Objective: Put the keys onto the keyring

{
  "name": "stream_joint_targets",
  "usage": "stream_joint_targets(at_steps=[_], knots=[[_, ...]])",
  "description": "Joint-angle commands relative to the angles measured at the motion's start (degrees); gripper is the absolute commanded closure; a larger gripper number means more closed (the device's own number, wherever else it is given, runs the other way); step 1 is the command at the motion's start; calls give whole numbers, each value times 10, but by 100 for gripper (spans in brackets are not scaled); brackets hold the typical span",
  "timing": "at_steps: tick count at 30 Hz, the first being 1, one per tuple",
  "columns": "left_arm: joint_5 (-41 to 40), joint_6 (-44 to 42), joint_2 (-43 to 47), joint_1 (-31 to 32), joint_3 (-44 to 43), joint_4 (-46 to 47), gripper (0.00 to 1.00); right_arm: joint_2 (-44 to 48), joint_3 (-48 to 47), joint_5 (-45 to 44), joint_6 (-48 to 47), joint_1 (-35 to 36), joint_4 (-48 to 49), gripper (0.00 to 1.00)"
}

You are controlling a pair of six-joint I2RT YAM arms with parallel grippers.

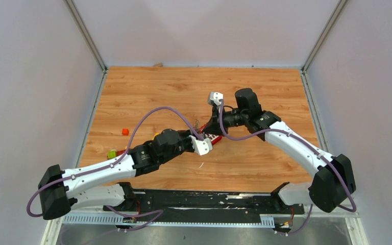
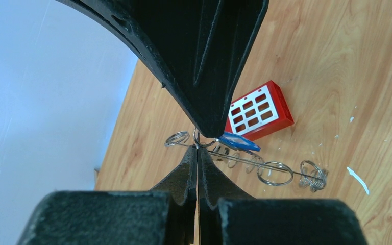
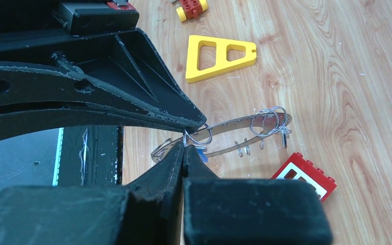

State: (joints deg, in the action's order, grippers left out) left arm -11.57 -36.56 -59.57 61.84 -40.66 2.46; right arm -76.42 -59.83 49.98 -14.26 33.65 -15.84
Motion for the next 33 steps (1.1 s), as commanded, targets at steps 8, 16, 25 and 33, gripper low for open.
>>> stream_joint_targets(at_steps=[8, 16, 25, 33], knots=[[14, 6, 10, 4, -4, 36, 100, -2, -11, -19, -14, 5, 18, 100], [17, 16, 10, 3, -7, 29, 100, -8, -15, -34, -12, 5, 13, 100], [29, 18, 12, 4, -7, 23, 100, -14, -23, -41, -5, 5, 9, 100], [29, 16, 11, 4, -5, 24, 100, -13, -24, -39, -5, 5, 6, 100]])
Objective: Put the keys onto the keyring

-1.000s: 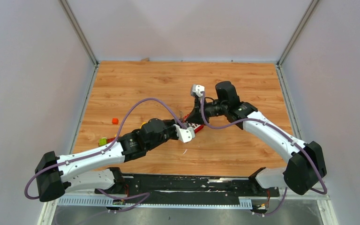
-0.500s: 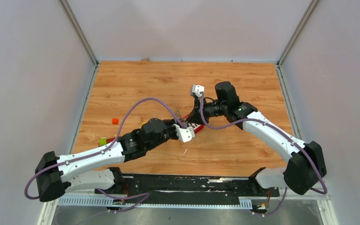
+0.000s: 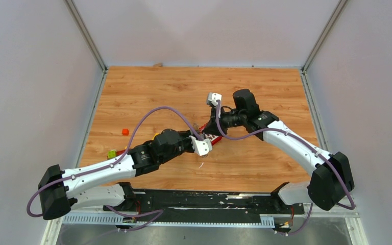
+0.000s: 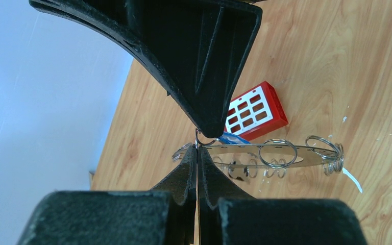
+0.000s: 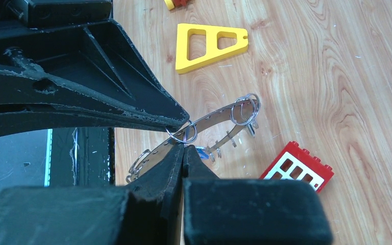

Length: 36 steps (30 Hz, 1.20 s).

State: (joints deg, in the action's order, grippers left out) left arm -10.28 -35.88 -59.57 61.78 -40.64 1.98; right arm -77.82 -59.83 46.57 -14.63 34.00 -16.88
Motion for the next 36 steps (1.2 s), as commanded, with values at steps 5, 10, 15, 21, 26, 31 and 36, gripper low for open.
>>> stream_joint_targets(at_steps=[5, 10, 15, 21, 26, 31, 36], knots=[[14, 5, 9, 4, -2, 30, 100, 6, -24, -8, 0, 1, 16, 100], [10, -1, 6, 4, -1, 32, 100, 9, -25, 3, 1, -1, 13, 100], [8, -2, 4, 4, -1, 32, 100, 13, -24, 19, -3, -2, 13, 100], [6, -1, 3, 4, -2, 30, 100, 21, -21, 39, -10, -4, 12, 100], [5, -1, 2, 4, -3, 31, 100, 26, -18, 52, -13, -5, 12, 100], [4, -1, 2, 4, -3, 31, 100, 26, -17, 46, -12, -7, 13, 100], [10, -5, 0, 4, -2, 29, 100, 18, -23, 34, 1, -8, 13, 100]])
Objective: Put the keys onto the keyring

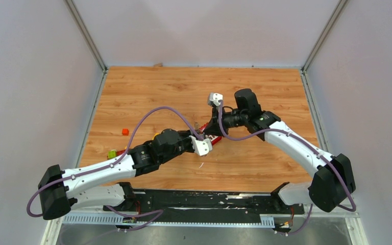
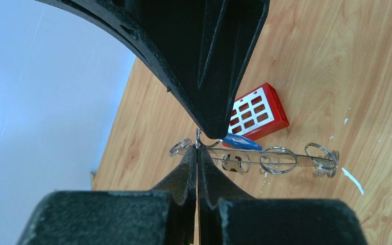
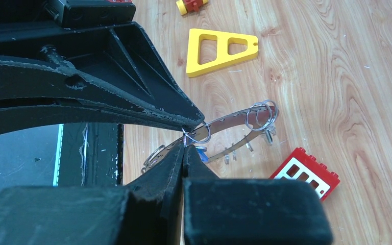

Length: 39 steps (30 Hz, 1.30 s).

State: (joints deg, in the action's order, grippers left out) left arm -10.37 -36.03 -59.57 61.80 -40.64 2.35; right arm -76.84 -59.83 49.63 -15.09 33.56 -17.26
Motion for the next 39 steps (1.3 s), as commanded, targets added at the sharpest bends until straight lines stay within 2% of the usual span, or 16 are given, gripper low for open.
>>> stream_joint_targets(at_steps=[1, 12, 39], knots=[[13, -4, 0, 4, -3, 25, 100, 6, -24, 3, 9, -3, 17, 100], [22, -6, 5, 4, 0, 25, 100, -5, -29, -22, 17, -9, 13, 100], [59, -5, 25, 3, 8, 16, 100, -22, -31, -18, 16, -26, 6, 100]])
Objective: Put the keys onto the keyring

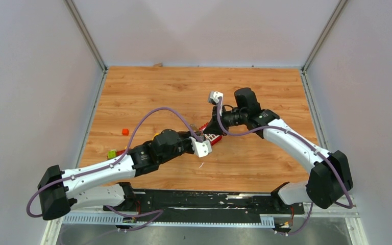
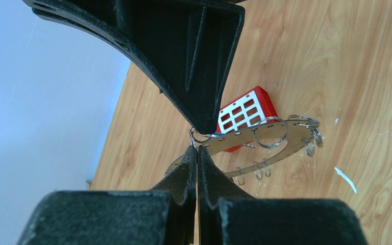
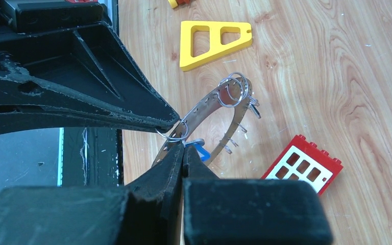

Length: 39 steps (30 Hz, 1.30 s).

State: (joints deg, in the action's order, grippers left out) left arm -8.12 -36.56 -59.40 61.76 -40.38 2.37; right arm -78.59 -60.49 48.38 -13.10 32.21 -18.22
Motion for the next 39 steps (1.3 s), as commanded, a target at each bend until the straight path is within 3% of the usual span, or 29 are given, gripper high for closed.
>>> stream_joint_targets(at_steps=[1, 22, 39], knots=[[42, 1, 25, 4, 7, 16, 100, -4, -24, -2, -6, -14, 14, 100], [171, 33, 40, -27, 4, 2, 100, 3, -23, 92, -34, -18, 2, 99], [217, 43, 53, -47, 0, -1, 100, 41, -17, 144, -111, -17, -59, 77]])
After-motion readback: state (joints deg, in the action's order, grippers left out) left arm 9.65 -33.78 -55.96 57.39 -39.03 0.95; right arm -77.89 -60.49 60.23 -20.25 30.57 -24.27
